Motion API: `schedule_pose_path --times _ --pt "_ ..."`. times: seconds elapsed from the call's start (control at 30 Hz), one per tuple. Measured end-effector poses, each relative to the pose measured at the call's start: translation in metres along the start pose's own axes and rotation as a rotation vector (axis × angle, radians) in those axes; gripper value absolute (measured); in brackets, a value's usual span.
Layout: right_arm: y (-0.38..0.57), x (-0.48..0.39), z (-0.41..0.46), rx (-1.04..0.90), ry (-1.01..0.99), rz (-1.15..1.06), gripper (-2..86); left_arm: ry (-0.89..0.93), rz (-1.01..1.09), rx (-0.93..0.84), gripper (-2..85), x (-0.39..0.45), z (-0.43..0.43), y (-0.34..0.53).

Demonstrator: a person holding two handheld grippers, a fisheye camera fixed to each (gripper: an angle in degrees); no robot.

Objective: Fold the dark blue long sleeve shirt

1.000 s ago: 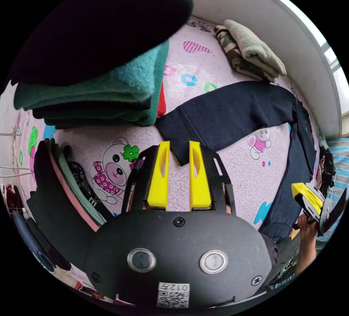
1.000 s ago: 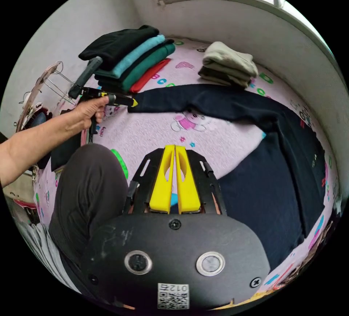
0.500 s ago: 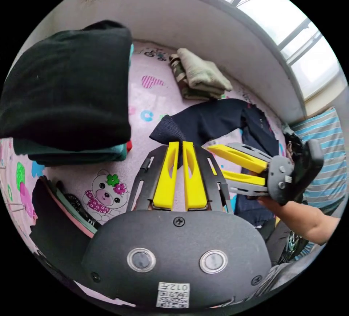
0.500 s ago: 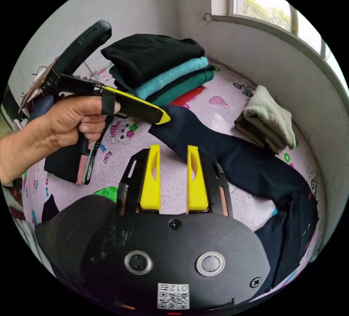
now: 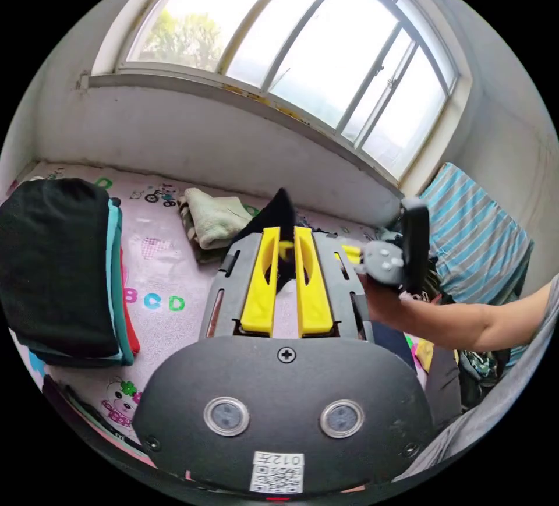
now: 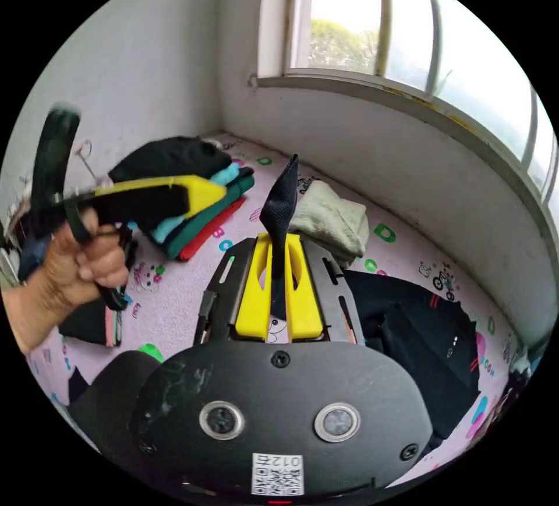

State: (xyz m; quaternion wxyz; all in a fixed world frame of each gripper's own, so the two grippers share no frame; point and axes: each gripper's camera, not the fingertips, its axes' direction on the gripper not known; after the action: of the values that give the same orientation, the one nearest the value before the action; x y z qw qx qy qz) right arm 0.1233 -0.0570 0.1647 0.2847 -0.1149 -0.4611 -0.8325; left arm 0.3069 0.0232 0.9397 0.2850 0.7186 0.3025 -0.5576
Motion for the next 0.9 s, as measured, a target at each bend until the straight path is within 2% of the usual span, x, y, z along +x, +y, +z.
schedule_pose_path --times 0.23,0.4,0.63,0.9 --pt "-0.003 0.132 -0.095 0.117 -0.104 0.265 2.3 -0.075 0.025 -0.195 12.0 0.054 0.109 0.034" --pt "0.014 0.17 -0.131 0.151 -0.091 0.297 2.2 -0.12 0.069 -0.263 14.0 0.113 0.193 0.043" --pt "0.055 0.218 -0.156 0.191 -0.064 0.353 2.0 -0.304 0.107 -0.306 11.5 0.168 0.298 0.035" --pt "0.15 0.318 -0.203 0.261 0.048 0.469 1.9 -0.341 0.293 -0.329 6.1 0.223 0.373 0.031"
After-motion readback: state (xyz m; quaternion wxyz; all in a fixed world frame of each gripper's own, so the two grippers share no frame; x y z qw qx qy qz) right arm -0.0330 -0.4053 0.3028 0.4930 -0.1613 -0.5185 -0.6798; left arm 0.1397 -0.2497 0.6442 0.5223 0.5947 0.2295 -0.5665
